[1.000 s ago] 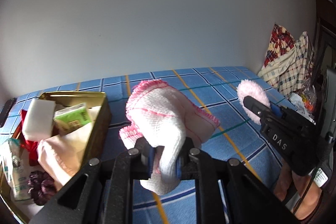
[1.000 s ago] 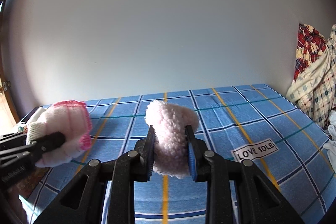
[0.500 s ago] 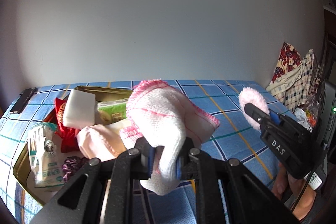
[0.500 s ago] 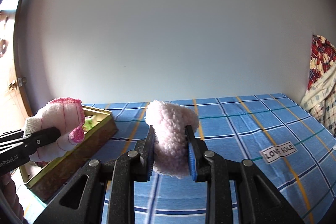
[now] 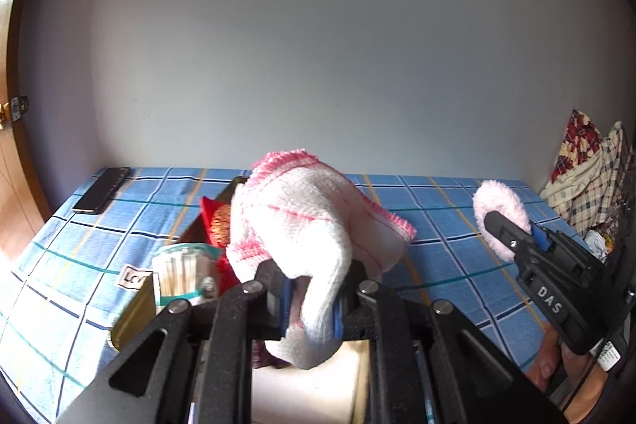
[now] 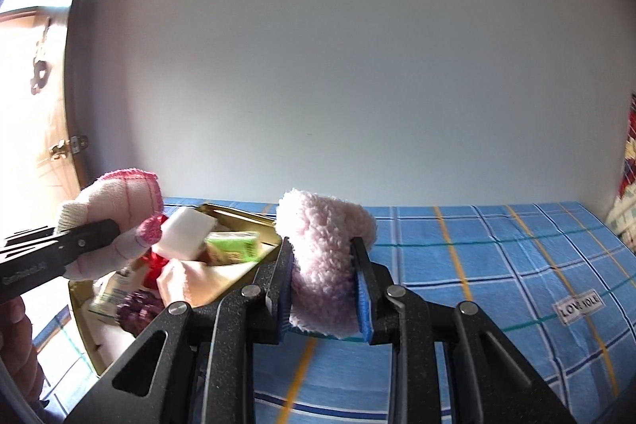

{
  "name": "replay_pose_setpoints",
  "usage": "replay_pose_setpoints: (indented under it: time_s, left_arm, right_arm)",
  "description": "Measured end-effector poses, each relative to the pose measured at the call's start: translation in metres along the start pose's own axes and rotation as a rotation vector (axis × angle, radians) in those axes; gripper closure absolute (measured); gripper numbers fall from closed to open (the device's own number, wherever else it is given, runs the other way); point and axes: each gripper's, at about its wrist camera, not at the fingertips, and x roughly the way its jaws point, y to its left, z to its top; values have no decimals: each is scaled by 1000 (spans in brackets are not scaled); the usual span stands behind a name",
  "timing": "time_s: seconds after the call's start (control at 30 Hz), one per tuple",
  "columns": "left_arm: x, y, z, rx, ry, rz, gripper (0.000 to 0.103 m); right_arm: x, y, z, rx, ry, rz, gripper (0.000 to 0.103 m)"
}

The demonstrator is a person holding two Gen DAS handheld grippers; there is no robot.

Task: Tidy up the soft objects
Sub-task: 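Carry the white cloth with the left gripper while the right carries the pink ball toward the tray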

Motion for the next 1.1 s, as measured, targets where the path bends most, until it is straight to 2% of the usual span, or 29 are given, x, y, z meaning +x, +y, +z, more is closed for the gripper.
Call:
replay_pose_setpoints:
  time_s: [0.17, 0.33, 0.53, 0.87, 1.07, 1.1]
  left_arm:
    - [-1, 23, -3, -17, 10, 44, 90]
    - [-2, 38, -5, -26, 14, 71, 90]
    - [-1, 46, -4, -37, 22, 81, 90]
    - [27, 59, -16, -62, 104, 69, 90]
    - [35, 62, -23, -52, 138, 63, 85]
    - [35, 63, -22, -55, 137, 64, 78]
  right_arm:
    - [-3, 38, 8, -33, -14, 45, 75]
    - [1, 56, 13, -44, -23, 78, 75]
    - [-1, 74, 19, -73, -30, 106, 75]
    - [1, 98, 24, -104, -33, 142, 75]
    - [4, 102, 25, -113, -26, 151, 75]
    - [4, 103, 25, -115, -25, 152, 75]
